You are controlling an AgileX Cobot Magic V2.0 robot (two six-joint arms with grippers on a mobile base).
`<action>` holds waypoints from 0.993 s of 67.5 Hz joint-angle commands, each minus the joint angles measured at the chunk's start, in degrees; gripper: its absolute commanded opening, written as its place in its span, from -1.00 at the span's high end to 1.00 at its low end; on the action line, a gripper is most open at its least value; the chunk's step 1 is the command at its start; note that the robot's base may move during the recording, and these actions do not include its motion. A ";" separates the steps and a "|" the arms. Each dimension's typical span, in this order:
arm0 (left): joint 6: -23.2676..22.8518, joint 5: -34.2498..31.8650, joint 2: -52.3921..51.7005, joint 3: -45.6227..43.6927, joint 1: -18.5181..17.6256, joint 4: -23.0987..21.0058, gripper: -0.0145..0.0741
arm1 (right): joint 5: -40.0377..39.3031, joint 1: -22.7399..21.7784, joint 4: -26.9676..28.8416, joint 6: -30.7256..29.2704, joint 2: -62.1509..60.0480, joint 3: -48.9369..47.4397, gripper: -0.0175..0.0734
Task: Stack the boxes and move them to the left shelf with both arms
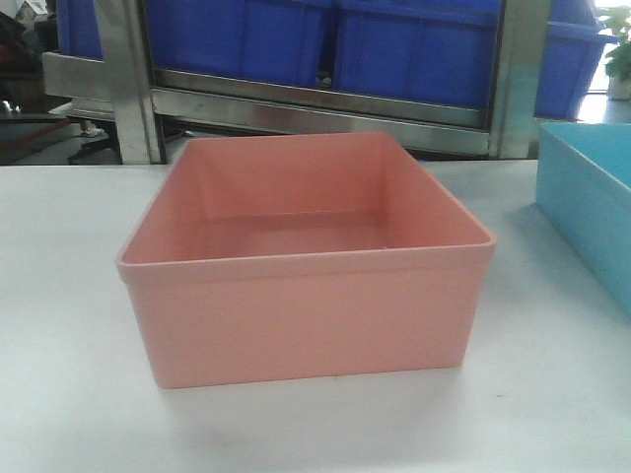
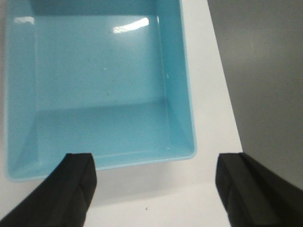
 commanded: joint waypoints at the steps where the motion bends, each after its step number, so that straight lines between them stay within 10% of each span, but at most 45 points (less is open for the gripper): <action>1: 0.31 -4.52 -0.32 -1.57 -0.35 0.45 0.69 | -2.75 -4.04 2.16 -4.11 1.83 -2.36 -0.76; 26: 0.31 -4.52 -0.32 -1.57 -0.35 0.45 0.69 | -11.00 -13.86 17.94 -21.46 16.90 -2.85 -0.76; 67: 0.31 -4.40 -0.32 -1.57 -0.35 0.35 0.69 | -20.32 -14.35 14.31 -24.40 32.63 -8.81 -0.76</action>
